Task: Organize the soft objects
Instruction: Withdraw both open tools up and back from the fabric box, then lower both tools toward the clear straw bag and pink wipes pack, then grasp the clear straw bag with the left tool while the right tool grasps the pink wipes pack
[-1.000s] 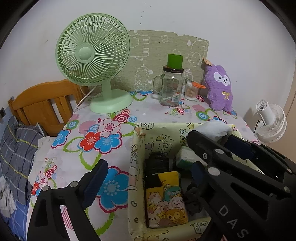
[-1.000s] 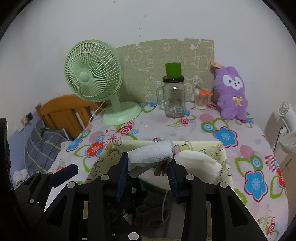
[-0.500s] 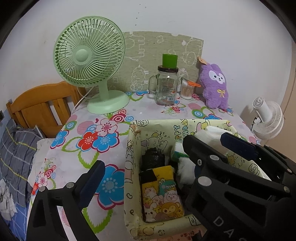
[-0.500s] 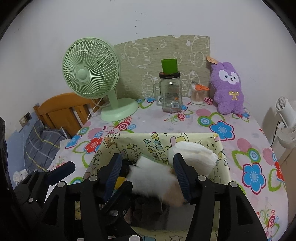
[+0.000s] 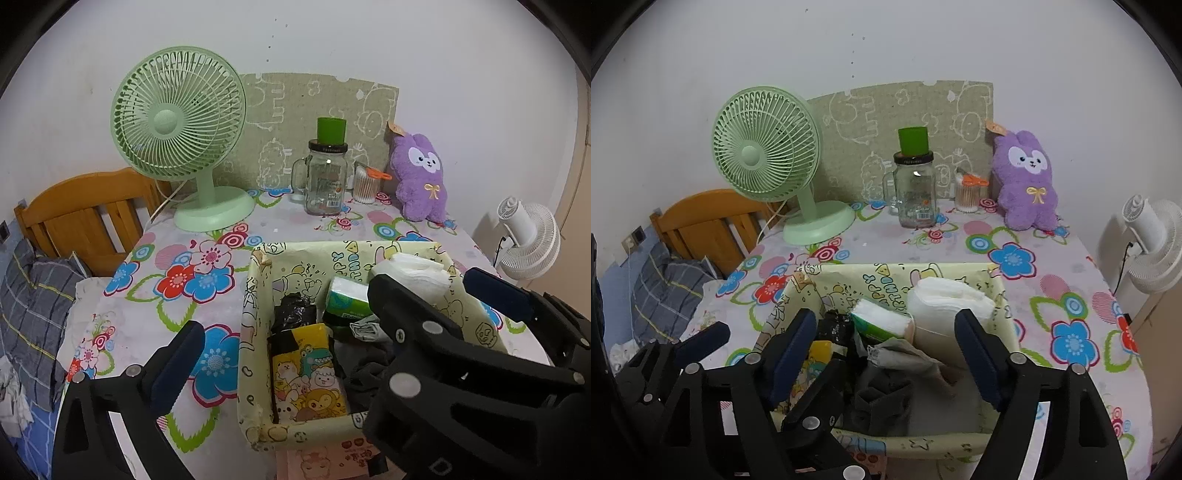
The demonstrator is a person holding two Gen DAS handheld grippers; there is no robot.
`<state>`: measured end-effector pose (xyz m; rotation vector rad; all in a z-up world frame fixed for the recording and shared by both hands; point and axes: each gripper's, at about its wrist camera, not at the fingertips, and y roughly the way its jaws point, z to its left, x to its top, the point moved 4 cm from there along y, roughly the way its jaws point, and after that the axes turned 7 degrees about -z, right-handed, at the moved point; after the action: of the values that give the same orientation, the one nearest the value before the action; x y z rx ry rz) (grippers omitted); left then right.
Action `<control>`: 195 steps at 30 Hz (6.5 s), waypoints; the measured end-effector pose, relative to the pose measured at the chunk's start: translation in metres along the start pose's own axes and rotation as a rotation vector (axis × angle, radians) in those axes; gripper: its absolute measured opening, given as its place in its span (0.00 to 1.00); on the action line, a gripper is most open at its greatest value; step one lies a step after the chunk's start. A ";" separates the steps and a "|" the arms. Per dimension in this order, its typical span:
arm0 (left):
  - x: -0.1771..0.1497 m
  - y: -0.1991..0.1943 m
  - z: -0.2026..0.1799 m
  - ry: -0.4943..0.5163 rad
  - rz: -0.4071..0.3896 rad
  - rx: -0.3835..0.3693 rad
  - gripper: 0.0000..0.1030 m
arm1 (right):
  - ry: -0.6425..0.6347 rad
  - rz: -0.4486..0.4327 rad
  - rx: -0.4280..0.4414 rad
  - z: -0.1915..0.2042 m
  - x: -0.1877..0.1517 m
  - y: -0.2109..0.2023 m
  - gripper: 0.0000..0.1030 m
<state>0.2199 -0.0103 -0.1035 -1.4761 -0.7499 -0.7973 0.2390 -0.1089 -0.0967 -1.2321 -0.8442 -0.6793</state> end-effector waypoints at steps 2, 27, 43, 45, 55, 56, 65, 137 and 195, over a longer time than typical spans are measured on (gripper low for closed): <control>0.001 -0.004 -0.002 0.002 -0.006 0.000 1.00 | -0.003 -0.006 -0.004 -0.002 0.001 -0.005 0.80; 0.000 -0.061 -0.023 0.016 -0.089 -0.047 1.00 | -0.021 -0.075 -0.005 -0.008 0.005 -0.072 0.92; -0.018 -0.093 -0.029 0.023 -0.115 -0.069 1.00 | -0.047 -0.107 -0.036 -0.003 -0.012 -0.114 0.92; -0.021 -0.096 -0.029 0.023 -0.118 -0.070 1.00 | -0.052 -0.109 -0.037 -0.002 -0.015 -0.117 0.92; -0.041 -0.104 -0.025 0.023 -0.113 -0.078 1.00 | -0.042 -0.088 -0.022 0.005 -0.036 -0.124 0.92; -0.043 -0.103 -0.024 0.023 -0.108 -0.079 1.00 | -0.042 -0.083 -0.021 0.005 -0.039 -0.124 0.92; -0.067 -0.097 -0.020 0.028 -0.078 -0.087 1.00 | -0.026 -0.061 -0.017 0.008 -0.063 -0.118 0.88; -0.145 -0.028 -0.056 0.194 0.156 -0.218 0.49 | 0.035 0.118 -0.096 -0.033 -0.152 -0.062 0.85; -0.122 -0.021 0.026 -0.007 0.117 0.009 0.10 | -0.114 0.184 0.144 0.031 -0.120 -0.005 0.85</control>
<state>0.1369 0.0172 -0.1943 -1.5011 -0.6652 -0.6992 0.1656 -0.0799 -0.1924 -1.2085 -0.8467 -0.3965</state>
